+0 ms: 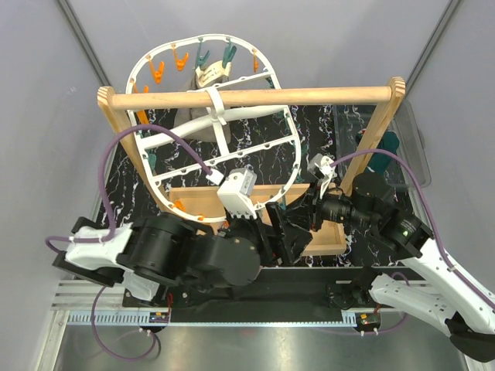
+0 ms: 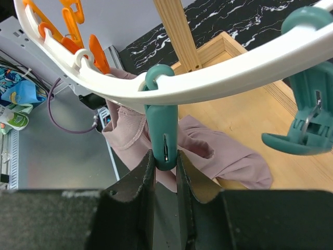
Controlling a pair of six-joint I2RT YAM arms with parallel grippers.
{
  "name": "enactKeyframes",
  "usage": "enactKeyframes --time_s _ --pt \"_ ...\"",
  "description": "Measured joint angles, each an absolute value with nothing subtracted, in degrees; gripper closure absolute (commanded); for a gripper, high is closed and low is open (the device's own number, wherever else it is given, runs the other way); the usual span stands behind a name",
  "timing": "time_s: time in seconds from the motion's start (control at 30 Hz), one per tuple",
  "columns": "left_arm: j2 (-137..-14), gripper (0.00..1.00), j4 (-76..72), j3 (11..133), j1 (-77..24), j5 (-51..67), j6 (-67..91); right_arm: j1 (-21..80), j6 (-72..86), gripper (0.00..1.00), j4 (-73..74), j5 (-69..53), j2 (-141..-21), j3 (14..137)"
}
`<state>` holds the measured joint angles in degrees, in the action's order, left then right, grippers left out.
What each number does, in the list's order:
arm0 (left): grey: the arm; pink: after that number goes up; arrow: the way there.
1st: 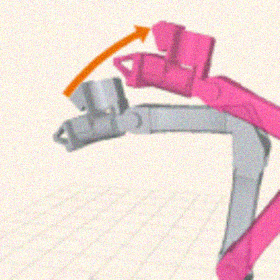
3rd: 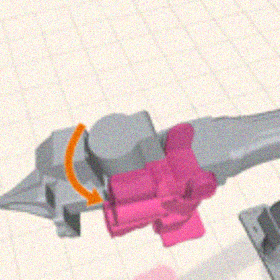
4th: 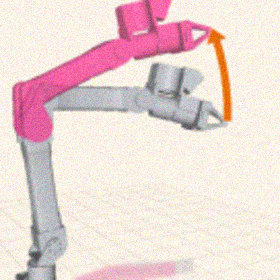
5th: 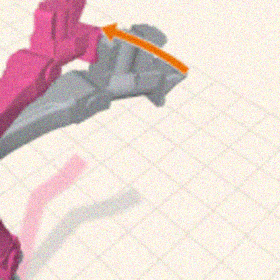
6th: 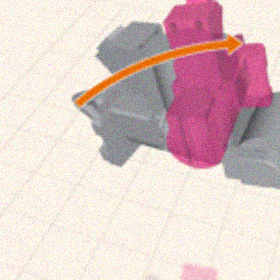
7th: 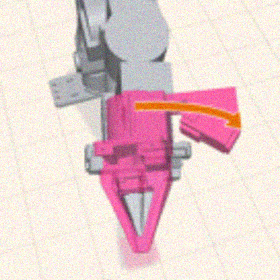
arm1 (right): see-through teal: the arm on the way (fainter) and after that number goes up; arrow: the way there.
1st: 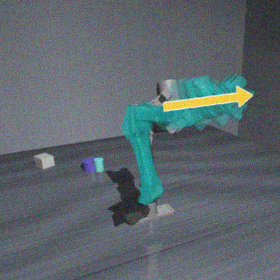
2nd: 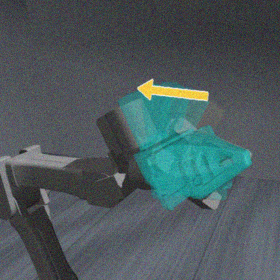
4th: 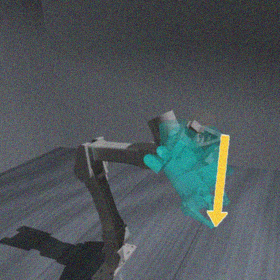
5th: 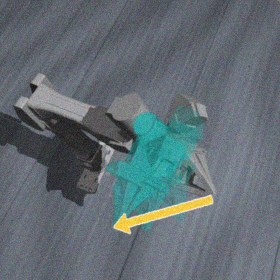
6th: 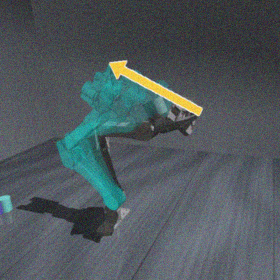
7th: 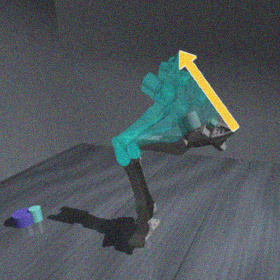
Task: Clip the socks to the hanger
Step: Open the clamp at the hanger.
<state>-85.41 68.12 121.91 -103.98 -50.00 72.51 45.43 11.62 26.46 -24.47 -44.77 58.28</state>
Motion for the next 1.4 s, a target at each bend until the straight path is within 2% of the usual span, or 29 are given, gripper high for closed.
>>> enactKeyframes --time_s 0.13,0.23,0.4,0.77,1.4 --pt "-88.95 0.29 73.01 123.76 -103.98 -53.12 83.77 45.43 12.14 1.00 26.89 -24.47 -44.14 58.50" --pt "-88.88 0.36 75.26 120.88 -103.98 -56.14 92.09 45.43 12.95 1.00 26.89 -24.49 -43.81 58.48" --pt "-90.54 0.40 77.34 120.14 -102.48 -59.40 99.00 45.43 14.31 1.00 26.85 -24.51 -42.68 58.37" --pt "-93.80 0.41 77.56 119.70 -94.63 -59.94 99.44 45.41 14.81 1.00 26.94 -23.86 -41.91 58.37" --pt "-92.88 0.38 77.71 114.52 -93.43 -62.00 96.51 45.25 14.41 1.00 29.04 -23.59 -41.19 58.83"
